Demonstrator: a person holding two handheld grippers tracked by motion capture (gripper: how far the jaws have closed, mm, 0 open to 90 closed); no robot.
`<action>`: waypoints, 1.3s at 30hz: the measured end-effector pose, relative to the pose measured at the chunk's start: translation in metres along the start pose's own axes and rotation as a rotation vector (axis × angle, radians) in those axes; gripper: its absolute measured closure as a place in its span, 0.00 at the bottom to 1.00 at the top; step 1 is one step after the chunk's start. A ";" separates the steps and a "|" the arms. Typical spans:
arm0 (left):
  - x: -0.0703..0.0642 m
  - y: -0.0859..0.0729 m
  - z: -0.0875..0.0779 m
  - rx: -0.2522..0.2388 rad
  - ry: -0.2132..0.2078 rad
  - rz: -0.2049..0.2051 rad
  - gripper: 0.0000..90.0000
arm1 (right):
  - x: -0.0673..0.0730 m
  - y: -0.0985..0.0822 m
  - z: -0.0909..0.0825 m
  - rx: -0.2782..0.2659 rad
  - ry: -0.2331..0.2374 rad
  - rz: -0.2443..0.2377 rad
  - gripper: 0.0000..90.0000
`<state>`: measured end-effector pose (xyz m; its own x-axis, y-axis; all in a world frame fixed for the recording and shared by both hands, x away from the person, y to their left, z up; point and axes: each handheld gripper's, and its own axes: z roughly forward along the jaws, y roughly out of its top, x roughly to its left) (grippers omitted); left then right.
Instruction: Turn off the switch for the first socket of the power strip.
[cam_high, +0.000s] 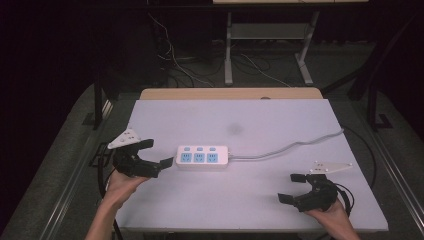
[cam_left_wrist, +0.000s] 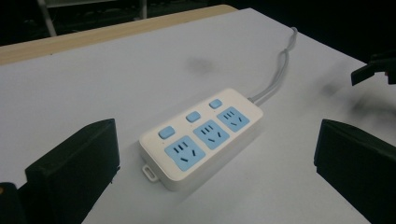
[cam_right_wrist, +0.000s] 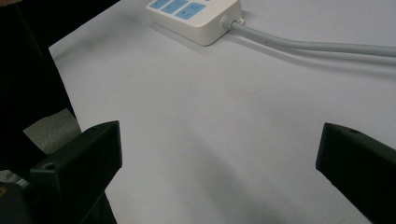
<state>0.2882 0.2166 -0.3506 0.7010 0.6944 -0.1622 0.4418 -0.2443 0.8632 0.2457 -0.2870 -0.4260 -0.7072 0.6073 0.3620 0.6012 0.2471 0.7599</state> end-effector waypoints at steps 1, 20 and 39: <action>-0.002 -0.003 0.000 0.000 0.000 0.000 0.00 | 0.000 0.000 0.000 0.000 0.000 0.000 0.00; -0.014 -0.032 0.015 0.015 -0.040 -0.015 0.00 | 0.000 0.000 0.000 0.000 0.002 -0.002 0.00; -0.019 -0.059 0.029 0.051 -0.069 -0.040 0.00 | 0.000 0.000 -0.001 0.001 0.001 -0.002 0.00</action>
<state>0.2653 0.1985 -0.4126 0.7187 0.6561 -0.2300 0.4965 -0.2527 0.8304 0.2448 -0.2875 -0.4255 -0.7086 0.6064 0.3607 0.6000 0.2488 0.7603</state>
